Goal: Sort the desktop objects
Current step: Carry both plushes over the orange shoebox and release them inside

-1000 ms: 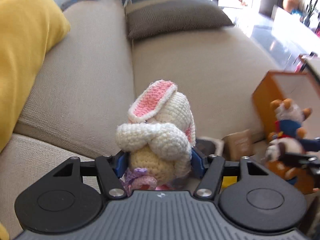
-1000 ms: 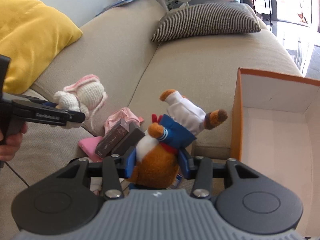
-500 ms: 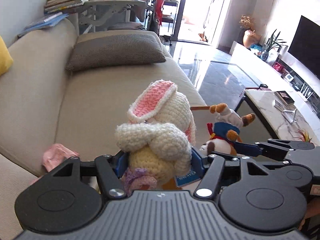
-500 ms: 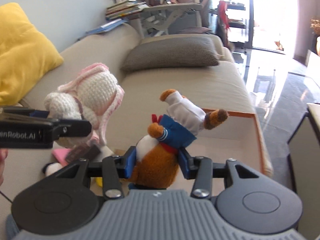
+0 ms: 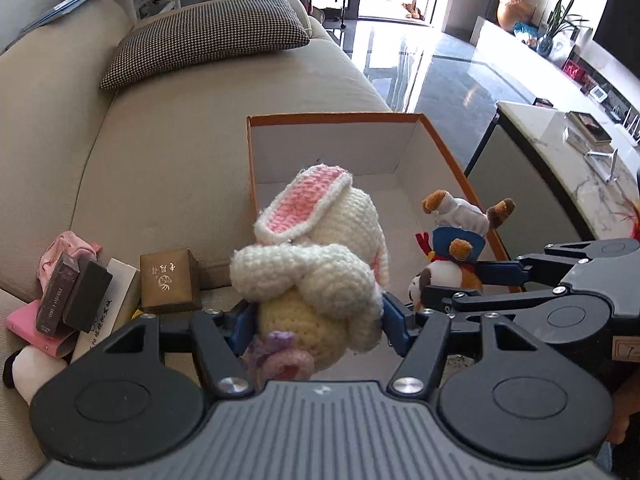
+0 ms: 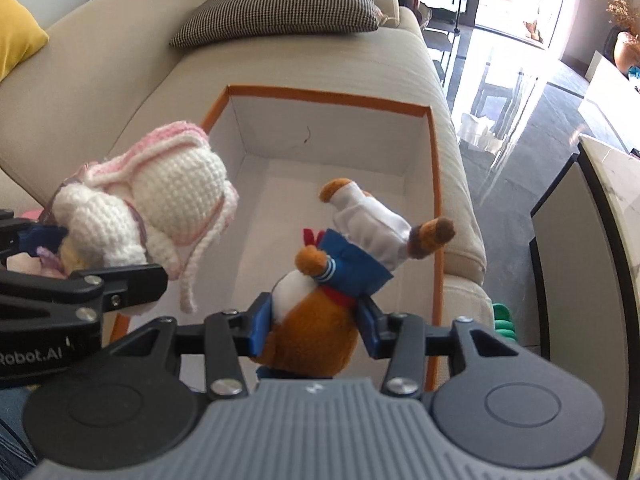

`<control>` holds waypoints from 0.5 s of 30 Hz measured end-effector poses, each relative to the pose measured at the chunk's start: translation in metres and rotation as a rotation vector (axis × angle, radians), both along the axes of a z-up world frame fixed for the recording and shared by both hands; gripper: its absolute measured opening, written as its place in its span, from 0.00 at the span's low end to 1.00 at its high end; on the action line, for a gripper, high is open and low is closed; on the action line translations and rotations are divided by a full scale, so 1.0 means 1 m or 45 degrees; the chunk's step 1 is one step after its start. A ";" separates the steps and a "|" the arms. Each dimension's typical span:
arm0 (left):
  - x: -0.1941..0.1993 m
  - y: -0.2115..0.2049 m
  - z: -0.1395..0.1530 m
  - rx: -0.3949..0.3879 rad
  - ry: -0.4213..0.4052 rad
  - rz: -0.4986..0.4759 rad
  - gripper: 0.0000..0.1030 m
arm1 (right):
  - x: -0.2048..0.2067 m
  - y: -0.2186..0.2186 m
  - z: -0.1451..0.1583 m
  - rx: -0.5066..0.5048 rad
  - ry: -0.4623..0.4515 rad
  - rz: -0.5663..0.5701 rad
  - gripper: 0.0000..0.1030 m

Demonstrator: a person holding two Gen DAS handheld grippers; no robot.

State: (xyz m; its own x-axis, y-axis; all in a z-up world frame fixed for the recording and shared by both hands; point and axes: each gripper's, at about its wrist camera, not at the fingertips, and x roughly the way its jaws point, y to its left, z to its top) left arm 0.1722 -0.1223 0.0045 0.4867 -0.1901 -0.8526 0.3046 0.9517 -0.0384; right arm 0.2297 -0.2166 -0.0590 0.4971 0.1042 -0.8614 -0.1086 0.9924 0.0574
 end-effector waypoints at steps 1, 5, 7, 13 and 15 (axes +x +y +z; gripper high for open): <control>-0.001 -0.004 -0.004 0.030 -0.001 -0.011 0.73 | 0.002 -0.001 -0.004 -0.002 0.018 0.007 0.46; -0.003 -0.020 -0.008 0.126 -0.045 -0.064 0.74 | 0.009 -0.006 -0.014 -0.013 0.047 0.035 0.46; -0.005 -0.028 -0.010 0.178 -0.064 -0.109 0.75 | 0.010 -0.008 -0.014 -0.025 0.059 0.050 0.46; -0.018 -0.051 -0.024 0.311 -0.076 -0.268 0.77 | 0.016 -0.015 -0.010 0.025 0.107 0.121 0.47; -0.018 -0.051 -0.031 0.280 -0.046 -0.283 0.77 | 0.017 -0.018 -0.013 0.063 0.131 0.136 0.47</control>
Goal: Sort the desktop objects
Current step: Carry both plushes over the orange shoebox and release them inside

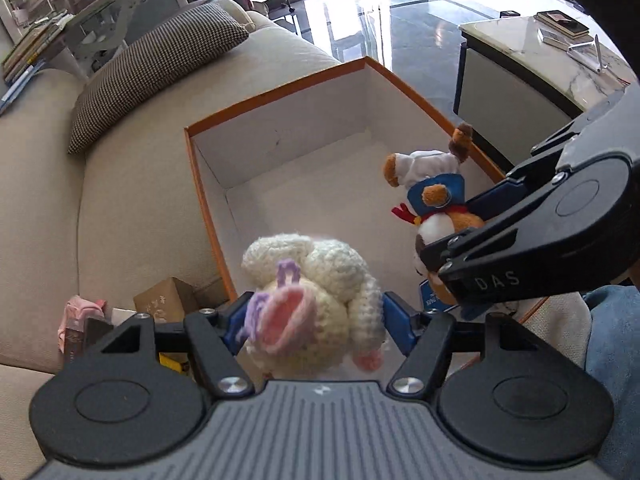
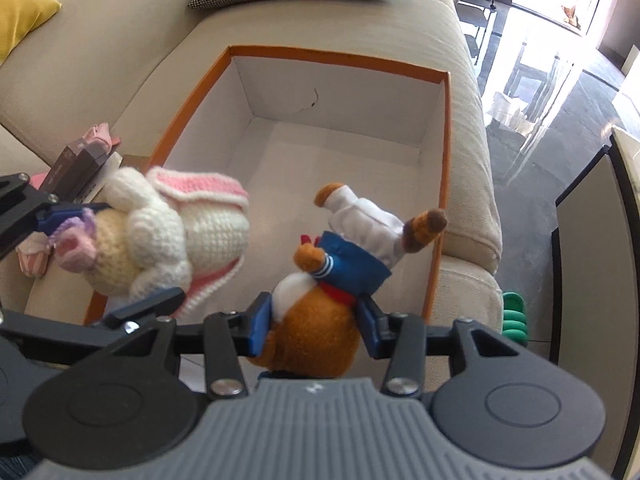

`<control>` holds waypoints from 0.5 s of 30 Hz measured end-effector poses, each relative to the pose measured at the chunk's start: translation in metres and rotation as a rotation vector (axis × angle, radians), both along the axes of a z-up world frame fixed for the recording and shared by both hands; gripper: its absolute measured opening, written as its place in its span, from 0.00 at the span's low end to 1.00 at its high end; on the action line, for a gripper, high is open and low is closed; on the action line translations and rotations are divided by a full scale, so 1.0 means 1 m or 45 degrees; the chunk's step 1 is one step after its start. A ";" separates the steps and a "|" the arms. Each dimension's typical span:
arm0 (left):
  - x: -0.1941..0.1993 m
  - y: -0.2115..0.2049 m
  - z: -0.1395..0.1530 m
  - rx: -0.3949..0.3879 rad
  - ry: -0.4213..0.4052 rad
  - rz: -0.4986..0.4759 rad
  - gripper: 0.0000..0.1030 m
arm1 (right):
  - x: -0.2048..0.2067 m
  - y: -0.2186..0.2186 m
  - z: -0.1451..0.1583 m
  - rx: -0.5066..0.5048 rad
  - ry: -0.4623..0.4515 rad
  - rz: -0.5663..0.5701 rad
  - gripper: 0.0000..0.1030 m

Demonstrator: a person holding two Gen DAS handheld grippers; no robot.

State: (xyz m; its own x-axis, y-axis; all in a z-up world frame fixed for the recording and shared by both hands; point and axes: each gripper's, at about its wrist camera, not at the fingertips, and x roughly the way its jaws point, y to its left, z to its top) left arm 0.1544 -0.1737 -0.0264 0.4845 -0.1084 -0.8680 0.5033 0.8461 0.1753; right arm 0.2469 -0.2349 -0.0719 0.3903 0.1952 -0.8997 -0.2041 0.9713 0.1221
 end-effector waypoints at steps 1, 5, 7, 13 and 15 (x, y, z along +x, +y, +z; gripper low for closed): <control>0.000 0.000 -0.004 -0.012 0.014 -0.012 0.78 | 0.000 -0.001 -0.001 0.017 0.008 0.008 0.47; -0.006 0.003 -0.014 0.041 -0.030 -0.038 0.78 | 0.007 -0.004 -0.007 0.095 0.068 0.024 0.47; -0.008 0.008 -0.011 0.030 -0.051 -0.034 0.78 | 0.009 -0.001 -0.012 0.105 0.092 0.032 0.47; -0.012 0.042 0.018 -0.161 -0.002 -0.031 0.78 | 0.014 0.014 -0.025 0.122 0.144 0.069 0.47; -0.018 0.057 0.030 -0.224 -0.009 -0.034 0.78 | 0.017 0.019 -0.030 0.114 0.155 0.074 0.47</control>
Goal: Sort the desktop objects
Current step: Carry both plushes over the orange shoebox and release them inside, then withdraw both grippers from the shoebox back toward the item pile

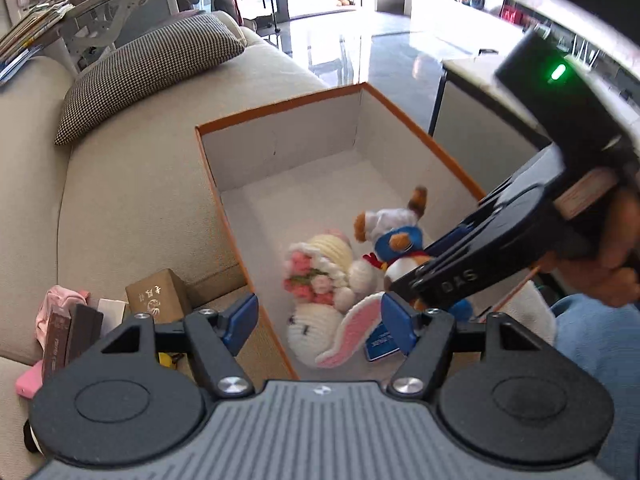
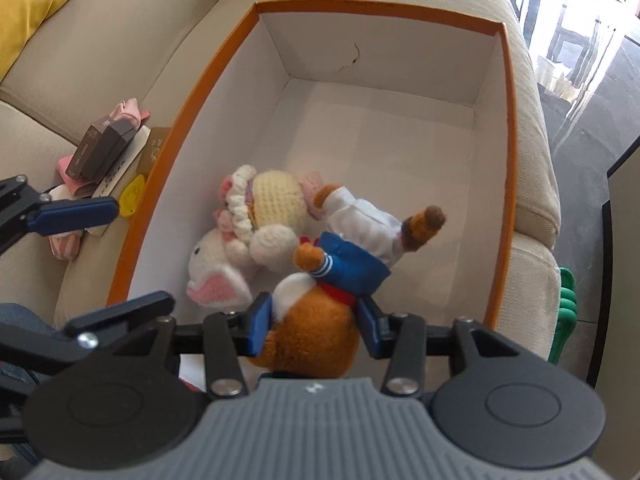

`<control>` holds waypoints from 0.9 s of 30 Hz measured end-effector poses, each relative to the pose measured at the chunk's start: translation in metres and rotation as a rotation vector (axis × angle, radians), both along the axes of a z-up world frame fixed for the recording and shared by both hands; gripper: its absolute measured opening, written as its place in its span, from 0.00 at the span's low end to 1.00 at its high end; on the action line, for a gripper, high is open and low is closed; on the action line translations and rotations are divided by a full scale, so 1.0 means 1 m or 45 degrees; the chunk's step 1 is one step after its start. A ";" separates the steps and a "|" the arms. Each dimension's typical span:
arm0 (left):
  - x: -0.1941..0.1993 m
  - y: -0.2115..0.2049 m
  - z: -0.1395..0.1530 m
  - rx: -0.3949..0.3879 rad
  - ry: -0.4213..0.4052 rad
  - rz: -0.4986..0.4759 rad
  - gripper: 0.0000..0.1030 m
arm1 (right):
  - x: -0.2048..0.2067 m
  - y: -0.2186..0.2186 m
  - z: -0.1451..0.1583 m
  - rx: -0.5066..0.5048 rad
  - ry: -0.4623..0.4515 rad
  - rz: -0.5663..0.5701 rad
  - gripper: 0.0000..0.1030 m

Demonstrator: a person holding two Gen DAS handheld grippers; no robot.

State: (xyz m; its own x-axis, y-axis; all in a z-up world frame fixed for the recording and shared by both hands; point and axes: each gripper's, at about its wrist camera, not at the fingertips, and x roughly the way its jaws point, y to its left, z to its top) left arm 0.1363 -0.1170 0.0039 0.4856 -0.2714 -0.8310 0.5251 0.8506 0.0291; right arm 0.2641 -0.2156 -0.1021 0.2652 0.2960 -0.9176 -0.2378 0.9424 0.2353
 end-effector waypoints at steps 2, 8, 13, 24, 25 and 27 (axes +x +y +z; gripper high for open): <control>-0.006 0.015 0.009 -0.061 -0.004 -0.003 0.78 | 0.002 0.006 -0.004 -0.023 0.007 0.001 0.47; -0.012 0.045 0.020 -0.129 -0.008 0.086 0.78 | 0.004 0.023 -0.015 -0.080 0.015 0.042 0.47; -0.001 0.059 0.014 -0.113 0.002 0.230 0.78 | 0.007 0.026 -0.028 -0.085 0.065 -0.012 0.50; 0.005 0.096 -0.001 -0.078 0.039 0.380 0.78 | -0.002 0.045 0.001 -0.291 -0.052 -0.015 0.72; 0.004 0.100 -0.002 -0.078 0.041 0.391 0.78 | -0.003 0.047 0.007 -0.309 -0.079 -0.012 0.72; 0.006 0.106 -0.004 -0.083 0.053 0.415 0.78 | -0.002 0.051 0.020 -0.345 -0.138 -0.006 0.73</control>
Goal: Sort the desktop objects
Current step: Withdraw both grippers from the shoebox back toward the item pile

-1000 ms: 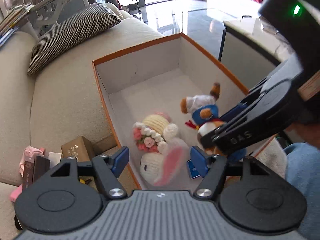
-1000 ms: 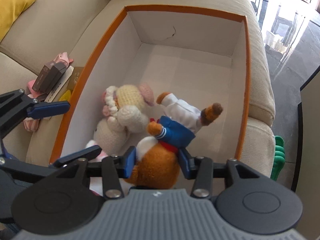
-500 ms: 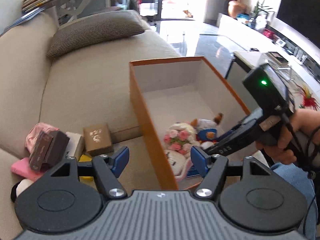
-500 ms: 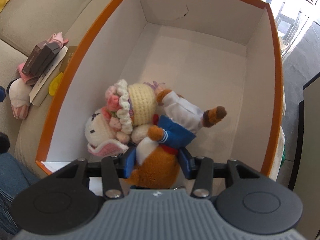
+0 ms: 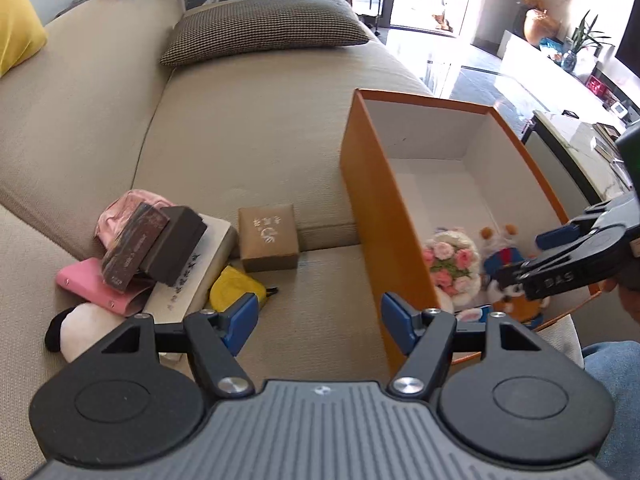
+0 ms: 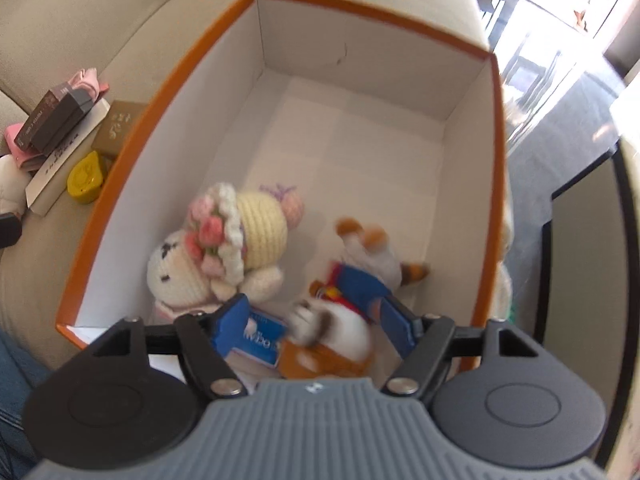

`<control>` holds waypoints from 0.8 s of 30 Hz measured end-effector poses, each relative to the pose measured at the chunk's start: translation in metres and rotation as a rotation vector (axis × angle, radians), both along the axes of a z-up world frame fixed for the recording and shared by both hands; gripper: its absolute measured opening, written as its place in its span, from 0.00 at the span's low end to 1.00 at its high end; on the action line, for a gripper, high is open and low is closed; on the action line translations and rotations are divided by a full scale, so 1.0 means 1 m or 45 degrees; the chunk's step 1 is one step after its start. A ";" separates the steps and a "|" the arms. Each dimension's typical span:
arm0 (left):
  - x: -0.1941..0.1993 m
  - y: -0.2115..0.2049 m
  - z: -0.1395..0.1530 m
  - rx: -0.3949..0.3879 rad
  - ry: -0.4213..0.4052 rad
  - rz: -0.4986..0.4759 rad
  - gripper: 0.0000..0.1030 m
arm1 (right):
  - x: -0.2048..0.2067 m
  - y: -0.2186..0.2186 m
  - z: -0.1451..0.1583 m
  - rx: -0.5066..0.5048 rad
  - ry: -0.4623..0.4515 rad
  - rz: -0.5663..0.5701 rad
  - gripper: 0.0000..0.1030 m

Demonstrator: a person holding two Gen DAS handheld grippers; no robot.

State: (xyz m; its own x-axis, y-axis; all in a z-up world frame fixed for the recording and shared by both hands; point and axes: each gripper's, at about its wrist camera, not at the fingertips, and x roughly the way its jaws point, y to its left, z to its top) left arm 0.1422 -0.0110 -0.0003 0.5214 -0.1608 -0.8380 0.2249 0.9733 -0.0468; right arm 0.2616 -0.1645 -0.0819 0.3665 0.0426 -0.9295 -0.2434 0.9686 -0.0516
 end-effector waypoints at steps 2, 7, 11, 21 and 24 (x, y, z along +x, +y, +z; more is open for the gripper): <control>0.000 0.005 -0.002 -0.006 0.011 0.020 0.78 | 0.007 0.005 0.013 -0.005 -0.049 0.007 0.74; 0.000 0.013 -0.004 -0.005 0.019 0.048 0.78 | 0.043 0.013 0.017 0.072 -0.111 -0.032 0.73; 0.001 0.019 -0.007 -0.002 0.028 0.067 0.78 | 0.043 0.020 -0.003 0.084 -0.087 -0.054 0.68; 0.006 0.033 -0.018 0.005 0.060 0.113 0.78 | 0.029 0.041 -0.038 0.087 0.056 0.137 0.42; 0.007 0.035 -0.020 0.003 0.069 0.125 0.78 | 0.024 0.045 -0.034 0.046 0.067 0.198 0.42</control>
